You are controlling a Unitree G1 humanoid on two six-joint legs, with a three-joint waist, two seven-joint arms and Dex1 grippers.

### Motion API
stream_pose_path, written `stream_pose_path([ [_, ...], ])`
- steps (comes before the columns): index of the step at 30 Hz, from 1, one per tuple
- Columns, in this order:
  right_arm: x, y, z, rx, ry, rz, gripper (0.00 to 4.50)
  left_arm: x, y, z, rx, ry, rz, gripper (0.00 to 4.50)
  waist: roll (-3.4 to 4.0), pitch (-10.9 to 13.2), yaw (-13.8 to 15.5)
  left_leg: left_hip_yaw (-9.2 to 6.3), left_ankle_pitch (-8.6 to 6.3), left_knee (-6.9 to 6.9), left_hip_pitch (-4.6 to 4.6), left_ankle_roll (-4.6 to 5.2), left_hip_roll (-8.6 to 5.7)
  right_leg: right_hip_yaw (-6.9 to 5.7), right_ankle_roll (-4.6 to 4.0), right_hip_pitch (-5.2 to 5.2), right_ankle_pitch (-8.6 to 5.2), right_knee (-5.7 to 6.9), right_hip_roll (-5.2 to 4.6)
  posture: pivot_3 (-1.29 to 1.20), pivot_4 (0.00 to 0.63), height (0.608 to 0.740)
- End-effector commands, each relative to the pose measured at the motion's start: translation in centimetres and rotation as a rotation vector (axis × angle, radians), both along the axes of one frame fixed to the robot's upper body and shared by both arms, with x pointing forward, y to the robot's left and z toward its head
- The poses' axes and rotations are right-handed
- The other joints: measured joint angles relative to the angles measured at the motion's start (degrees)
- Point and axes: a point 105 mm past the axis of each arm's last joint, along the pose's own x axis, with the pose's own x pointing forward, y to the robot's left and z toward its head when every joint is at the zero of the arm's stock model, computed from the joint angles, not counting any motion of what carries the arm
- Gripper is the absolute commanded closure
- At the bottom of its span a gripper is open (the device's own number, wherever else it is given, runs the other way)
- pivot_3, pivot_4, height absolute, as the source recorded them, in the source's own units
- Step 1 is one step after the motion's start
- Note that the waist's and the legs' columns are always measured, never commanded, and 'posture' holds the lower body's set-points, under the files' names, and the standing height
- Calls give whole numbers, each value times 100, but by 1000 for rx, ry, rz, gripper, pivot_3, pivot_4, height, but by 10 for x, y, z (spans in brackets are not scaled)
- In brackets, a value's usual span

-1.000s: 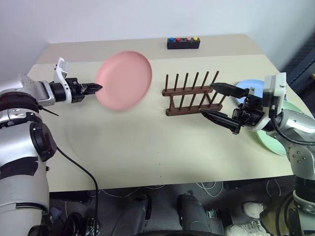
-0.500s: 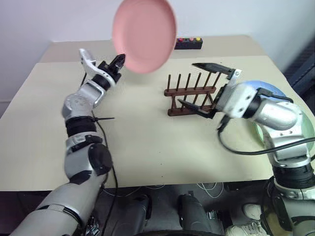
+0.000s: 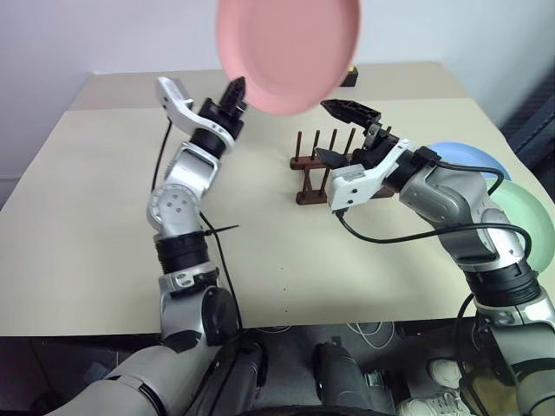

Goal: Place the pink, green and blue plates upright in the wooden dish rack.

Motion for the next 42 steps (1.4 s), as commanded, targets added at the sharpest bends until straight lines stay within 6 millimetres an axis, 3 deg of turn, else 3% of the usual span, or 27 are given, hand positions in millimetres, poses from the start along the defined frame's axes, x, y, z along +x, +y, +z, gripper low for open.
stream_pose_path([
  [1, -1, 5, 9, 7, -59, 6, 0, -12, -3, 26, -7, -105, 18, 4438, 0, 0, -5, 1, 0, 0, 0, 0, 0, 0, 0, 0, 0, -1, 0, 0, 150, 740],
  [11, 14, 17, -4, 26, -48, -52, 0, -22, -25, 26, 49, -161, 28, 4438, 0, 0, 1, 2, 1, -3, 4, -1, 1, 2, -1, 3, 0, -3, 2, 0, 150, 740],
  [21, 28, 7, 2, 56, -67, -122, 0, -26, -34, 23, 63, -161, -8, 4438, 0, 0, -9, 1, 1, -4, 4, -1, 1, 2, -1, 6, 0, -7, 3, 0, 150, 740],
  [24, 30, 6, 2, 70, -55, -126, 1313, -28, -36, 24, 70, -168, -13, 4500, 0, 0, -13, 1, 1, -7, 5, -1, 1, 1, -1, 5, 0, -7, 3, 0, 150, 740],
  [30, 30, 8, 3, 84, -58, -123, 4358, -28, -41, 19, 87, -147, -43, 4500, 0, 0, -9, 1, 1, -6, 5, -1, 1, 2, -1, 5, 0, -7, 3, 0, 150, 740],
  [34, 30, 6, 5, 89, -70, -129, 4442, -29, -45, 17, 80, -133, -78, 4500, 0, 0, -8, 1, 1, -7, 5, -1, 1, 2, -1, 5, 0, -8, 3, 0, 150, 740],
  [37, 31, 5, 6, 89, -79, -135, 4500, -27, -43, 16, 68, -122, -80, 3579, 0, 0, -5, 0, 1, -7, 5, -1, 1, 2, -1, 6, 0, -8, 4, 0, 150, 740],
  [39, 31, 2, 7, 93, -83, -145, 4500, -32, -45, 18, 13, -120, -146, 2516, 0, 0, -6, 0, 1, -6, 5, -1, 0, 2, -1, 7, 0, -9, 3, 0, 150, 740],
  [42, 32, -3, 9, 110, -82, -159, 4500, -38, -48, 18, 73, -146, -194, 1111, 0, 0, -18, 0, 1, -8, 5, -1, 1, 2, -2, 6, 0, -9, 4, 0, 150, 740],
])
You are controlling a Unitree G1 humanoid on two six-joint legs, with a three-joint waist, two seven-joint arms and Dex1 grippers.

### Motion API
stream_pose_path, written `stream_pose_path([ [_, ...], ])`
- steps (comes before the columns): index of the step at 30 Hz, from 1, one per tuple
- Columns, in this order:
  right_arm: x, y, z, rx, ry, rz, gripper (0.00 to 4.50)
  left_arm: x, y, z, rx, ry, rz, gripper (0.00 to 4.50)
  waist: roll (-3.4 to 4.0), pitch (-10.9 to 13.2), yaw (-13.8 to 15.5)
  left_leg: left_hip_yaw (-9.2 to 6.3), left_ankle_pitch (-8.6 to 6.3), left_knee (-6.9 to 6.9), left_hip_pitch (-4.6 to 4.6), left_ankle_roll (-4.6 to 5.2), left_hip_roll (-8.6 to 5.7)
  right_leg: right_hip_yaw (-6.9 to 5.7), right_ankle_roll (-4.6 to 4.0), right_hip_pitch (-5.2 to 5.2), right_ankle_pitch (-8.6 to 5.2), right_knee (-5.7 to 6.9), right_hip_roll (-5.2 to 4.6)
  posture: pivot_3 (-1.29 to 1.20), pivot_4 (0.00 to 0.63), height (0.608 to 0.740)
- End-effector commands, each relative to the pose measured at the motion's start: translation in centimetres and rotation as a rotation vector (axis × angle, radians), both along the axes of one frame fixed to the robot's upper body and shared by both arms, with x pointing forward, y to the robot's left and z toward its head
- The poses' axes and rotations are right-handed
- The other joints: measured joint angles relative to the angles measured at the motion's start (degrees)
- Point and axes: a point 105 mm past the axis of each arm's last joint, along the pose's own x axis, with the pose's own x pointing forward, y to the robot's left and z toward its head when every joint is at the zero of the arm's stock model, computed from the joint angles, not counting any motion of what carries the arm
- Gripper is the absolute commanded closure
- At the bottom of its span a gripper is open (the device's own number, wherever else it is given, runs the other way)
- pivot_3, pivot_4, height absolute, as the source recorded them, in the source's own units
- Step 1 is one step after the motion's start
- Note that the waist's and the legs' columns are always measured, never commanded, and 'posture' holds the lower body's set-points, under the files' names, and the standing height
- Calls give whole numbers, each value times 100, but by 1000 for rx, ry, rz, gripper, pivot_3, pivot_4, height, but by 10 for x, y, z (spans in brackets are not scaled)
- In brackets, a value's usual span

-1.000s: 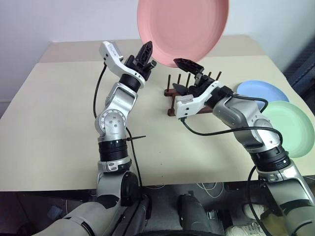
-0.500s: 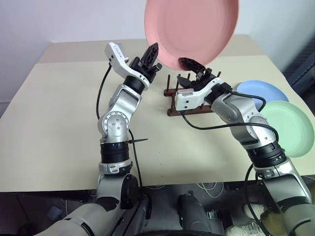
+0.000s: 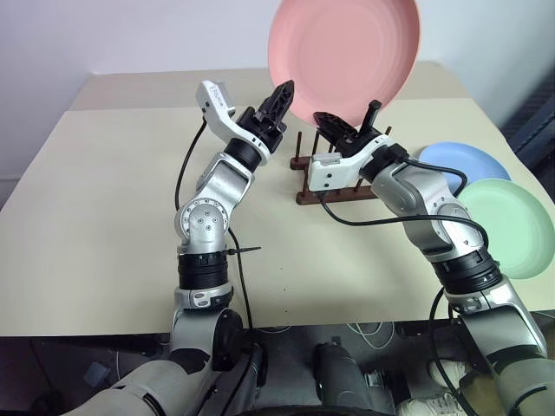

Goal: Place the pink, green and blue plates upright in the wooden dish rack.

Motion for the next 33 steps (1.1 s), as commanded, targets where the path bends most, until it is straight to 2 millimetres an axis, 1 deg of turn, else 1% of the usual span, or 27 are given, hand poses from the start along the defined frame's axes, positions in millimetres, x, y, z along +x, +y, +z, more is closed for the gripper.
stream_pose_path([
  [1, -2, -9, 22, 49, -65, -16, 4500, -15, -4, 14, 41, -90, -80, 1111, 0, 0, -17, 0, 0, 0, 1, 0, 0, 0, 0, 0, 0, 0, 0, 0, 150, 740],
  [4, 0, -17, 26, 86, -59, -29, 4500, -25, -3, 16, 69, -143, -157, 1111, 0, 0, -17, 1, 0, -2, 1, -1, 1, 1, 0, -2, 0, 1, 2, 0, 150, 740],
  [6, 0, -25, 32, 204, -10, 13, 4500, -30, 6, 14, 125, -190, -198, 1111, 0, 0, -16, 1, 1, -2, 1, -1, 1, 1, 0, -2, 0, 1, 2, 0, 150, 740],
  [8, -3, -33, 45, 384, 51, 98, 4500, -25, 17, 9, 229, -229, -184, 1111, 1, 0, -21, 0, 1, -4, 1, -2, 2, 2, -1, -2, 0, 1, 2, 0, 150, 740],
  [10, -2, -46, 57, 490, 59, 117, 4500, -19, 23, 9, 293, -268, -158, 1111, 1, 0, -18, 0, 2, -5, 2, -3, 3, 3, -4, 0, 1, -1, 4, 0, 150, 740],
  [12, -1, -57, 68, 732, 157, 209, 4500, -17, 26, 10, 333, -305, -165, 1111, 1, 0, -14, -1, 2, -6, 4, -3, 3, 3, -5, 3, 2, -6, 4, 0, 150, 740],
  [14, -3, -70, 80, 954, 261, 328, 4500, -16, 30, 7, 401, -341, -161, 1111, 2, 0, -19, -4, 2, -7, 4, -3, 4, 2, -6, 6, 3, -8, 6, 0, 150, 740],
  [15, -4, -79, 88, 1065, 298, 386, 4500, -16, 32, 3, 452, -368, -155, 1111, 2, 1, -20, -6, 2, -7, 4, -2, 5, 2, -7, 7, 3, -9, 6, 0, 150, 740],
  [18, -9, -94, 102, 1241, 396, 517, 4500, -17, 35, -3, 523, -409, -167, 1111, 4, 2, -10, -9, 1, -11, 4, -2, 4, 1, -7, 8, 4, -15, 6, 0, 150, 740],
  [20, -13, -104, 112, 1350, 488, 620, 4500, -23, 38, -10, 608, -468, -184, 1111, 5, 2, -17, -10, 1, -13, 4, -1, 5, 1, -7, 6, 4, -14, 6, 0, 150, 740],
  [21, -14, -110, 116, 1418, 540, 674, 4500, -26, 40, -13, 621, -478, -216, 1111, 8, 1, -24, -11, 1, -15, 4, -1, 5, 1, -8, 5, 4, -15, 6, 0, 150, 740],
  [22, -15, -115, 116, 1466, 591, 713, 4500, -30, 42, -13, 633, -497, -244, 1111, 12, 3, -37, -10, 0, -16, 4, -1, 6, 1, -8, 4, 4, -14, 6, 0, 150, 740],
  [24, -13, -124, 113, 1559, 685, 750, 4500, -35, 49, -13, 686, -563, -242, 1111, 13, 3, -40, -10, -1, -19, 4, 1, 7, 2, -8, 2, 4, -13, 6, 0, 150, 740],
  [27, -14, -132, 108, 1621, 771, 772, 4500, -39, 55, -14, 709, -589, -268, 1111, 14, 4, -31, -10, -7, -21, 4, 12, 8, 2, -9, 0, 4, -14, 5, 0, 150, 740],
  [29, -15, -141, 104, 1685, 823, 794, 4500, -39, 64, -15, 664, -519, -316, 1111, 15, 5, -31, -9, -17, -21, 4, 28, 8, 2, -9, 0, 4, -14, 3, 0, 150, 740],
  [30, -14, -144, 102, 1713, 853, 798, 4500, -38, 68, -17, 635, -450, -348, 1111, 16, 5, -31, -9, -18, -21, 4, 30, 8, 2, -9, 0, 4, -14, 2, 0, 150, 740],
  [31, -15, -144, 99, 1737, 918, 814, 4500, -38, 70, -19, 635, -427, -362, 1111, 16, 5, -31, -9, -19, -21, 4, 32, 8, 1, -9, 0, 4, -13, 2, 0, 150, 740],
  [33, -17, -144, 94, 1740, 983, 817, 4500, -38, 70, -21, 654, -417, -360, 1111, 20, 7, -30, -9, -21, -21, 3, 36, 7, 1, -9, -1, 4, -12, 2, 0, 150, 740],
])
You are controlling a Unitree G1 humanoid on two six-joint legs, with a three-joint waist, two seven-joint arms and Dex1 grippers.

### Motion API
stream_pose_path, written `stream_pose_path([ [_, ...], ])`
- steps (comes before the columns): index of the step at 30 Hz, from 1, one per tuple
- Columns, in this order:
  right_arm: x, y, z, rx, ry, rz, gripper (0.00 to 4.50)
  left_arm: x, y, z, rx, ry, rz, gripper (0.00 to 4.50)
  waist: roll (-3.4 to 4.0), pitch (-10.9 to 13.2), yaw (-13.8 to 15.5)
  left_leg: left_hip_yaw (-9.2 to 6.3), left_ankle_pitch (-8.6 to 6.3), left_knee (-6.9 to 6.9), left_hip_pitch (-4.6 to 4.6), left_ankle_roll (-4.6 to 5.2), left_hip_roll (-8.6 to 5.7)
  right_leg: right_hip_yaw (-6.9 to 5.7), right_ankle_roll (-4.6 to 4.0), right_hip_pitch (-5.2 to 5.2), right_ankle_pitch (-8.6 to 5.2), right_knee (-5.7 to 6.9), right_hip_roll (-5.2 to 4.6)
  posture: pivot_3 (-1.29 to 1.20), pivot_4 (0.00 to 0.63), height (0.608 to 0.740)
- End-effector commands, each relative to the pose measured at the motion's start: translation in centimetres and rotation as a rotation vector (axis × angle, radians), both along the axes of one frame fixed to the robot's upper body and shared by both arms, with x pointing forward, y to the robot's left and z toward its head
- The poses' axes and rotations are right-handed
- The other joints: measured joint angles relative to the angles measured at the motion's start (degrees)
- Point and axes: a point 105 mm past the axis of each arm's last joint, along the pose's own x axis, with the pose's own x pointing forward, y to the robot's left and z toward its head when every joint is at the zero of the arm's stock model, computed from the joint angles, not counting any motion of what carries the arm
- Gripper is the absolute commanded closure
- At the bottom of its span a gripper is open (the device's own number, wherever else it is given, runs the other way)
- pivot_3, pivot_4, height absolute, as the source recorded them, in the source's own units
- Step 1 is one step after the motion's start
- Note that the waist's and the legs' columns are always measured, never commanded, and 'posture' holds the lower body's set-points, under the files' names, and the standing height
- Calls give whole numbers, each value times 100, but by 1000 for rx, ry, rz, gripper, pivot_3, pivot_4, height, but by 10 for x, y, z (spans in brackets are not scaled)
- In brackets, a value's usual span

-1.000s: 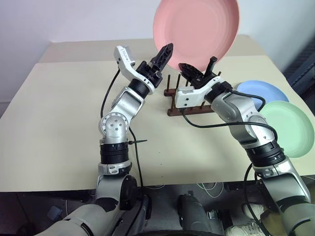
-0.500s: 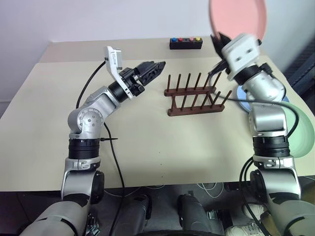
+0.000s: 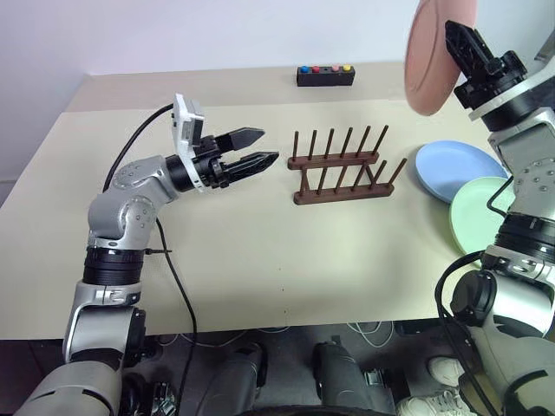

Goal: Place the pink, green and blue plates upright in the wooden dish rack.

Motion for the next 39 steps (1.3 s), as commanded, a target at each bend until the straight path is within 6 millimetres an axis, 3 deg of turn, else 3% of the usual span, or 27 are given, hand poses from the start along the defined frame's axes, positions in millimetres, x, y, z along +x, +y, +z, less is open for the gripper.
stream_pose_path([
  [1, -11, -7, 9, 29, 3, 64, 4500, -4, 5, 11, -12, -10, -12, 1111, 2, 1, 3, 1, 0, 0, -1, 0, 0, 0, 0, -1, 0, 0, -1, 0, 150, 740],
  [2, -10, -6, 4, 11, 22, 67, 4500, -4, 4, 11, -11, -9, -13, 558, 2, 1, 6, 1, 0, 1, -1, 0, 0, 0, 0, 0, 0, -1, -1, 0, 150, 740],
  [4, -10, -7, -1, 11, 48, 78, 4500, -5, 3, 11, -11, -11, -24, 64, 2, 1, 8, 2, 0, 1, -1, 0, 0, 0, 0, 0, 0, -1, -2, 0, 150, 740],
  [8, -6, -19, -13, 62, 107, 84, 4500, -8, 2, 12, 0, -42, -22, 64, 2, 1, 8, 3, 0, 0, -1, 0, 0, -1, 0, 0, 0, -1, -3, 0, 150, 740],
  [16, -5, -22, -20, 87, 158, 128, 4500, -10, 2, 11, 40, -103, 2, 64, 3, 2, 0, 6, 0, 1, -1, 0, -1, 0, 0, -1, 0, -1, -4, 0, 150, 740],
  [28, -19, -31, 3, 168, 91, 228, 4500, -14, 2, 14, 18, -107, -20, 64, 4, 2, 10, 6, -1, 0, -1, 1, 0, -1, 0, 0, 0, -1, -5, 0, 150, 740],
  [39, -15, -39, -19, 181, 171, 261, 4500, -16, 2, 15, 25, -129, -34, 64, 4, 2, 11, 8, -2, 1, -2, 4, -1, -1, 0, 0, 0, -2, -6, 0, 150, 740],
])
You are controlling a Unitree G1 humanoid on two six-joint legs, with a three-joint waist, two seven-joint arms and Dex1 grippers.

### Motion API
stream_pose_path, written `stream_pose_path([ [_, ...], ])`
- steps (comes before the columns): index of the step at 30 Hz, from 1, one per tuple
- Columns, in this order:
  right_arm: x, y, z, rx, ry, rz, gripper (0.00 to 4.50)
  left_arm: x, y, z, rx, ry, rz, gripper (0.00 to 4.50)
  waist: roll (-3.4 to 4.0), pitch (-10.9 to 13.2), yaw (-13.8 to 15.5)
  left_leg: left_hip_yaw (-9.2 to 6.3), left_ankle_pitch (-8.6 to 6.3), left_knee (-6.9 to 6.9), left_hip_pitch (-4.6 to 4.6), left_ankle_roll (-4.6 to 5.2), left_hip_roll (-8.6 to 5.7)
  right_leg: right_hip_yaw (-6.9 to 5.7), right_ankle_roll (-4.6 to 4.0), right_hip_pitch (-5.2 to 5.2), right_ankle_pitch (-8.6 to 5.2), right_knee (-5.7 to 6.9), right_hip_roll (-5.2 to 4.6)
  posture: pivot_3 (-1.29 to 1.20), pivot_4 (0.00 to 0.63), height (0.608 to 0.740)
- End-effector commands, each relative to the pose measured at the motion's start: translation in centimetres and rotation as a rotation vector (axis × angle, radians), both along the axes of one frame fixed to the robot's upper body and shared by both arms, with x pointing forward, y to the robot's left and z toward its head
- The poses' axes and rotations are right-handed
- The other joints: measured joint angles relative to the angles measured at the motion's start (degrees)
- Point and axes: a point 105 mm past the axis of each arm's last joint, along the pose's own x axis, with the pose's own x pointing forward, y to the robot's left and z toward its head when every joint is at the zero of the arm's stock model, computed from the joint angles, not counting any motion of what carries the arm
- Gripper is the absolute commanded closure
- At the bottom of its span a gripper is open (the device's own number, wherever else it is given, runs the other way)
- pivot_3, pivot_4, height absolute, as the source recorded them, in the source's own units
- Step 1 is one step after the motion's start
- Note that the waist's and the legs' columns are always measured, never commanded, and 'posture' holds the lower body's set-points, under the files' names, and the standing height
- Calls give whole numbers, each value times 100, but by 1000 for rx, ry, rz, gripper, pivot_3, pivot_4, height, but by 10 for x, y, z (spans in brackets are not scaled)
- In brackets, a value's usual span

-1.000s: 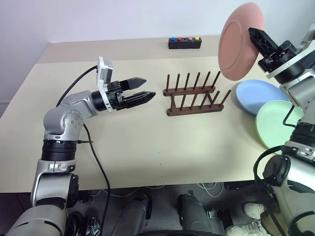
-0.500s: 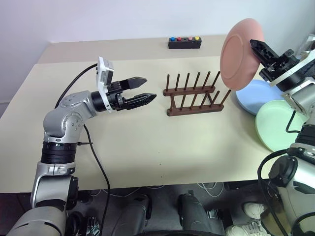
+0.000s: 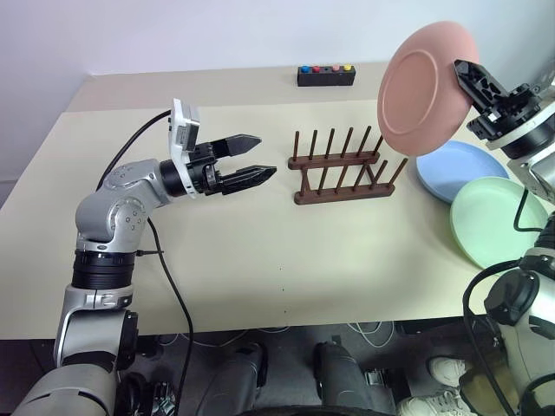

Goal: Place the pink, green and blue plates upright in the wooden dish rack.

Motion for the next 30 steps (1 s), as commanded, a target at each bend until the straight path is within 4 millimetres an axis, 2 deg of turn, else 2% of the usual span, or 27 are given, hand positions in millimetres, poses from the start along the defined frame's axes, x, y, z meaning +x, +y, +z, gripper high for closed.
stream_pose_path([
  [1, -5, -12, 9, 27, -37, -9, 4500, -5, 4, 11, -19, -52, -2, 64, 0, 0, 1, 0, 0, 0, 0, 0, 0, 0, 0, 0, 0, 0, 0, 0, 150, 740],
  [11, 4, -19, -15, 36, 49, -25, 4500, -5, 6, 9, -13, -50, 0, 64, 0, 0, 0, 1, 0, 0, 0, 0, 0, 0, 0, 0, 0, 0, 0, 0, 150, 740],
  [19, 8, -11, -29, -4, 93, -15, 4500, -5, 5, 10, -12, -50, -1, 64, 0, 0, 2, 1, 0, 0, 0, 0, 0, 0, 0, 0, 0, 0, 0, 0, 150, 740],
  [23, 11, -6, -33, -3, 103, -12, 2986, -5, 5, 9, -13, -51, -2, 0, 0, 0, -6, 0, 0, 0, 0, 0, 0, 0, 0, 0, 0, 0, 0, 0, 150, 740],
  [28, 13, -2, -30, -16, 101, -17, 394, -5, 4, 9, -11, -52, -1, 0, 0, 0, -1, 0, 0, 1, 0, -1, 0, 0, 0, 0, 0, 0, 0, 0, 150, 740],
  [29, 13, -1, -29, -20, 96, -18, 36, -5, 4, 9, -12, -52, -1, 0, 0, 0, 0, 0, 0, 1, 0, -1, 0, 0, 0, 0, 0, 0, 0, 0, 150, 740],
  [30, 13, -1, -29, -24, 93, -21, 36, -5, 4, 9, -13, -51, -1, 0, 0, 0, 1, 0, 0, 1, 0, 0, 0, 0, 0, 0, 0, 0, 0, 0, 150, 740],
])
